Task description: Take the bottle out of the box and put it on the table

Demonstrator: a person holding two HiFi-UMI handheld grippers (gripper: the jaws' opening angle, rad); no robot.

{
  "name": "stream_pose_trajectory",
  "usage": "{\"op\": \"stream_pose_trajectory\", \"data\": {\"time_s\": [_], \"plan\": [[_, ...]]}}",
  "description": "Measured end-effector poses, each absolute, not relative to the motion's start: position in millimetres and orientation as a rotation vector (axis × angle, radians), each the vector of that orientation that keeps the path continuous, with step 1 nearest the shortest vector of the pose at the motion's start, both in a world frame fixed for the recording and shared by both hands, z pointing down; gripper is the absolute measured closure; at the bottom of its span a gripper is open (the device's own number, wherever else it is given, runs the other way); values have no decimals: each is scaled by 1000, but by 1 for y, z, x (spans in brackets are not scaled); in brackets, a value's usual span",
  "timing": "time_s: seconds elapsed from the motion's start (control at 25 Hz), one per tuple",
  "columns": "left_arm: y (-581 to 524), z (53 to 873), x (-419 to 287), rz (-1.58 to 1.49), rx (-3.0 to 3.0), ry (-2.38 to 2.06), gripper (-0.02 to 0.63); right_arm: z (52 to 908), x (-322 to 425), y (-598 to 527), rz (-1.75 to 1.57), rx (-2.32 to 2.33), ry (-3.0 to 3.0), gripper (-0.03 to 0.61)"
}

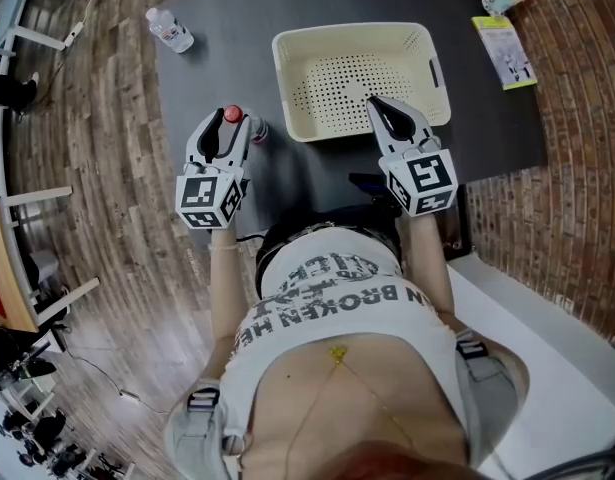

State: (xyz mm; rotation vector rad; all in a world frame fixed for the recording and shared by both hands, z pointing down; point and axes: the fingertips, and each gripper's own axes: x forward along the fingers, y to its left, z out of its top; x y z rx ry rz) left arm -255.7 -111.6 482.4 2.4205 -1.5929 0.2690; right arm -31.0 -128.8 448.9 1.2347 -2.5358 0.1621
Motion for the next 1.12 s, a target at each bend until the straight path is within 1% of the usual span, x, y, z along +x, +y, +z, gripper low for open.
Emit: {"op": "stream_pose_trajectory", "data": {"time_s": [0.44,0.56,0.6,0.68,0.72,1.12], "plan": [[-103,442,-244,318,2550,-1638,437,452,-29,-127,159,1224,-2533,569],[-100,438,-232,338,2607,-1598,459,453,-29,-126,154,1216,-2532,569],[-99,438,-227,335,2624,-1577,481,453,-29,-126,154,1213,-2532,569],[-96,440,-219,330,2651,-1534,593,453,-28,-124,152,1207,-2529,569],[-95,442,-215,331,2656,-1510,603,454,-28,-124,153,1205,-2528,569],[-88,463,-190,304,2614,-1377,606,462,-30,-118,170,1179,-2515,569]]}}
